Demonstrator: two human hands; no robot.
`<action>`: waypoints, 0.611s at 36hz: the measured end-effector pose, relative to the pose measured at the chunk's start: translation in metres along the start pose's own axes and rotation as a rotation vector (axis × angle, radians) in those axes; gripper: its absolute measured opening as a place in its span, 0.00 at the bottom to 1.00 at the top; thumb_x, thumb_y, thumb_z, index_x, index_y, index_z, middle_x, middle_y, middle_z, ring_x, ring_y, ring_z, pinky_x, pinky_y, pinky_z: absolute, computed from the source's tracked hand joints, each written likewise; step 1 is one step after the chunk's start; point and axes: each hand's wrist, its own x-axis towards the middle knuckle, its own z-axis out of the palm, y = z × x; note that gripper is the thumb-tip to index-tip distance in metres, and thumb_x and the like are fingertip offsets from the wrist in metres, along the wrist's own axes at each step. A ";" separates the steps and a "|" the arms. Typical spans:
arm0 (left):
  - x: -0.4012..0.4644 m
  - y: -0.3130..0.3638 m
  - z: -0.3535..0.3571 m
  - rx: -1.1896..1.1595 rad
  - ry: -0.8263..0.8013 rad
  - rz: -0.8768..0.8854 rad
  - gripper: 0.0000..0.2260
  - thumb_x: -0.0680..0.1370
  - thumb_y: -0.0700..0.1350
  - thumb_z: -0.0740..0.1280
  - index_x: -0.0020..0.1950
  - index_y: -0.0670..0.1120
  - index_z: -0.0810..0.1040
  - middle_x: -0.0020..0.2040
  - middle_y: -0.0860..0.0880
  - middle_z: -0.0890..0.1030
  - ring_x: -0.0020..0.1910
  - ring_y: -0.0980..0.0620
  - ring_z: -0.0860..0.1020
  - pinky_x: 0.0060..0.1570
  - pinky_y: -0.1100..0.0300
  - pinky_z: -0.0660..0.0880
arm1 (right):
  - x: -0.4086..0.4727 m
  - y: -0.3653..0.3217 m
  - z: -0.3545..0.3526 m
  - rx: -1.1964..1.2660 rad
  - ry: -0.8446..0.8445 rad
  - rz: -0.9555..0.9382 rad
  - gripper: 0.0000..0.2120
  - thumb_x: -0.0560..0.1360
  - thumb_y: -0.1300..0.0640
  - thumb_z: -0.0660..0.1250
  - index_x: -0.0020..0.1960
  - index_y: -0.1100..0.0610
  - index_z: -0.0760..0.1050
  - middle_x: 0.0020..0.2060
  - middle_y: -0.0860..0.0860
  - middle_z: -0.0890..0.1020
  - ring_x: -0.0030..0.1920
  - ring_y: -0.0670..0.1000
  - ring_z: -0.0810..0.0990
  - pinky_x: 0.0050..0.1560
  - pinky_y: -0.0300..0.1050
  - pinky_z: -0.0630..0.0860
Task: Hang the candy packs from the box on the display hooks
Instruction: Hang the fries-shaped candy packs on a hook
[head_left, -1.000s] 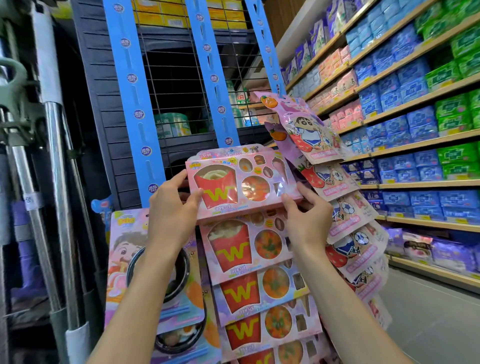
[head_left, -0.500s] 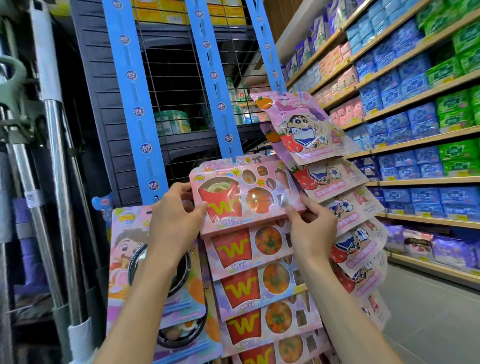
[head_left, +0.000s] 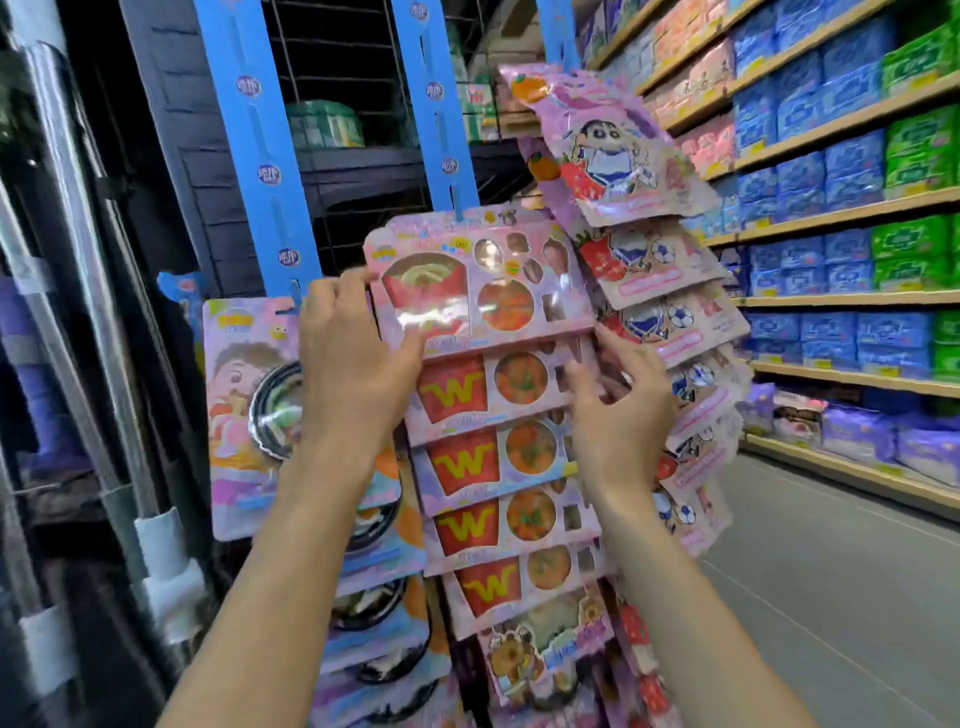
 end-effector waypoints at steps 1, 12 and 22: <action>-0.009 0.004 0.001 -0.006 0.055 0.055 0.21 0.75 0.47 0.72 0.66 0.43 0.74 0.59 0.43 0.75 0.59 0.44 0.73 0.59 0.58 0.67 | -0.005 0.002 -0.006 -0.003 -0.013 -0.001 0.16 0.76 0.59 0.72 0.64 0.51 0.80 0.55 0.44 0.81 0.54 0.42 0.80 0.56 0.40 0.80; -0.210 0.002 0.055 -0.228 0.103 0.370 0.04 0.75 0.34 0.66 0.43 0.35 0.80 0.41 0.39 0.78 0.43 0.39 0.76 0.40 0.45 0.72 | -0.106 0.089 -0.096 -0.169 -0.468 0.311 0.04 0.73 0.64 0.74 0.44 0.57 0.83 0.38 0.52 0.85 0.40 0.49 0.85 0.45 0.40 0.80; -0.403 -0.043 0.097 -0.254 -0.434 -0.046 0.02 0.77 0.39 0.65 0.48 0.43 0.78 0.42 0.49 0.77 0.39 0.53 0.71 0.43 0.53 0.72 | -0.232 0.180 -0.202 -0.438 -0.756 0.723 0.02 0.76 0.67 0.71 0.48 0.63 0.82 0.34 0.52 0.82 0.29 0.39 0.80 0.36 0.36 0.78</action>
